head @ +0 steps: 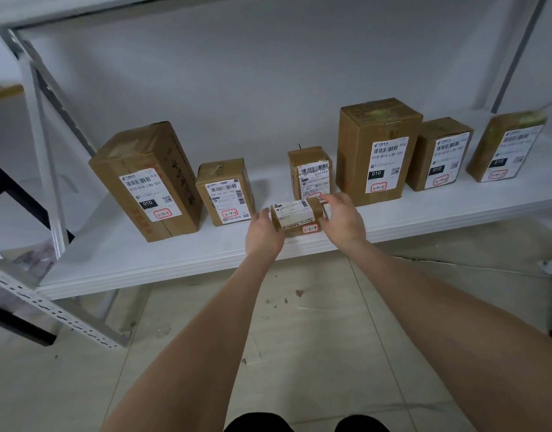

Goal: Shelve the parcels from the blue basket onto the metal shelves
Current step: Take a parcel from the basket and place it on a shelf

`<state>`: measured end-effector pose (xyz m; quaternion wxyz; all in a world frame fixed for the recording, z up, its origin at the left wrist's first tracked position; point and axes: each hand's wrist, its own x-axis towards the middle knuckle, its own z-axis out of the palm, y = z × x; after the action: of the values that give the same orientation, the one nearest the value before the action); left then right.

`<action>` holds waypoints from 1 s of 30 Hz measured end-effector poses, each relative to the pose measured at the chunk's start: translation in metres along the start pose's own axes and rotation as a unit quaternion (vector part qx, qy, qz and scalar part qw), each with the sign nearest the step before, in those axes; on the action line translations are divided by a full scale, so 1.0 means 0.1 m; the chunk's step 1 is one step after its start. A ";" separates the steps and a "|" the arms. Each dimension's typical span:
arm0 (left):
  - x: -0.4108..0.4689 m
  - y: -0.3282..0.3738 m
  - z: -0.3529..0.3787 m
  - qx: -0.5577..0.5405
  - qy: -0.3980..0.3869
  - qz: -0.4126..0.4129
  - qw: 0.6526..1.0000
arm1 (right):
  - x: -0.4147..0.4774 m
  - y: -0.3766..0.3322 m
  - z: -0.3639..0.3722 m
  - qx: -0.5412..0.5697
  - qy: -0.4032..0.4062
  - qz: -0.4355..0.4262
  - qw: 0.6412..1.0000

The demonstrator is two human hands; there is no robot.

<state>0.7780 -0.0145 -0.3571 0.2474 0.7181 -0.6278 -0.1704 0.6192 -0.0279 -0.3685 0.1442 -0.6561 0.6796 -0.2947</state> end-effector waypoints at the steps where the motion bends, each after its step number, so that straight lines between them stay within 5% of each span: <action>1: -0.02 0.01 -0.01 0.044 0.019 0.050 0.998 | -0.01 -0.02 -0.01 -0.052 0.004 -0.038 0.998; 6: -0.08 -0.02 0.08 0.195 -0.006 0.186 0.963 | -0.11 -0.12 0.05 -0.228 -0.053 -0.142 0.962; 30: 0.33 -0.02 0.05 0.225 -0.038 0.173 0.958 | 0.17 -0.27 0.28 -0.208 -0.087 -0.110 0.968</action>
<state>0.7816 -0.0475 -0.3603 0.0810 0.6289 -0.7732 -0.0068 0.6556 -0.0493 -0.3708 0.0302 -0.7655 0.6345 -0.1024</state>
